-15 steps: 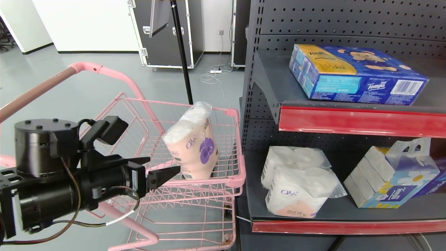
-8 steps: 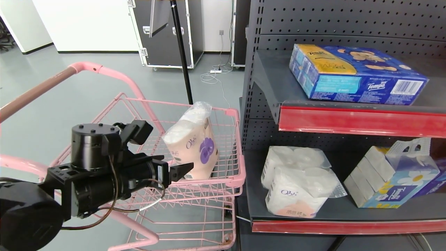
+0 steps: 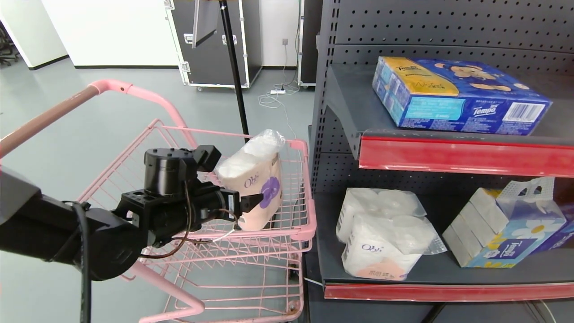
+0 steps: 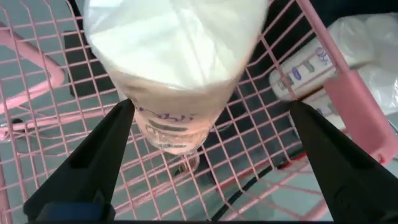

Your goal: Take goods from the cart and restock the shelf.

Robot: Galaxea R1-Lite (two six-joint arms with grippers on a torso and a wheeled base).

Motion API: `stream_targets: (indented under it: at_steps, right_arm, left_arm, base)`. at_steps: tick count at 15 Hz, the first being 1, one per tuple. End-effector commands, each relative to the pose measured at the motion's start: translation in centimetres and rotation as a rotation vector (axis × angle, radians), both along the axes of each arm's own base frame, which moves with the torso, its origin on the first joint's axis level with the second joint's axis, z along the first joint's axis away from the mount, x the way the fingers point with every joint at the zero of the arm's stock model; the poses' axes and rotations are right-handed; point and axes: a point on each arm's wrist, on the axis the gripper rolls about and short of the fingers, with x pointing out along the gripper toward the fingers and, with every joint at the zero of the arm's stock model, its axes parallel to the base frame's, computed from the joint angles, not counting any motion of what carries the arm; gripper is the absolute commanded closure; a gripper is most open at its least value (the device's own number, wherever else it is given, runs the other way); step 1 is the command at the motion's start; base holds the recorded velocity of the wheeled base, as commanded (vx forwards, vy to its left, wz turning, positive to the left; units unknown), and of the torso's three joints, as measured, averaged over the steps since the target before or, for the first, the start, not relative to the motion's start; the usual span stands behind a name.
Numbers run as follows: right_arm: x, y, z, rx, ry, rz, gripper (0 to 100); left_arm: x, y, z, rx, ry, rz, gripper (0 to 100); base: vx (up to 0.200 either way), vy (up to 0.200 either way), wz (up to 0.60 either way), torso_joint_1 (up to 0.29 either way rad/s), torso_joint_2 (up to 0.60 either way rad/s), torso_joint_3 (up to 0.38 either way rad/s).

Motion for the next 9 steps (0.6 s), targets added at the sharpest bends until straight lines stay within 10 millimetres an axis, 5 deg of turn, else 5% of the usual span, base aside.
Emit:
stream_targets:
  at_steps: [1,9]
  right_arm:
    - [0.0,0.0,0.0,0.0,0.0,0.0,0]
    - [0.0,0.0,0.0,-0.003,0.0,0.001,0]
  left_arm:
    - [1.4,-0.6,-0.8,0.009,0.004,0.021,0]
    - [2.0,1.6,-1.2,-0.016,-0.026,0.012,0]
  base:
    - [0.0,0.0,0.0,0.0,0.0,0.0]
    - [0.0,0.0,0.0,0.0,0.0,0.0]
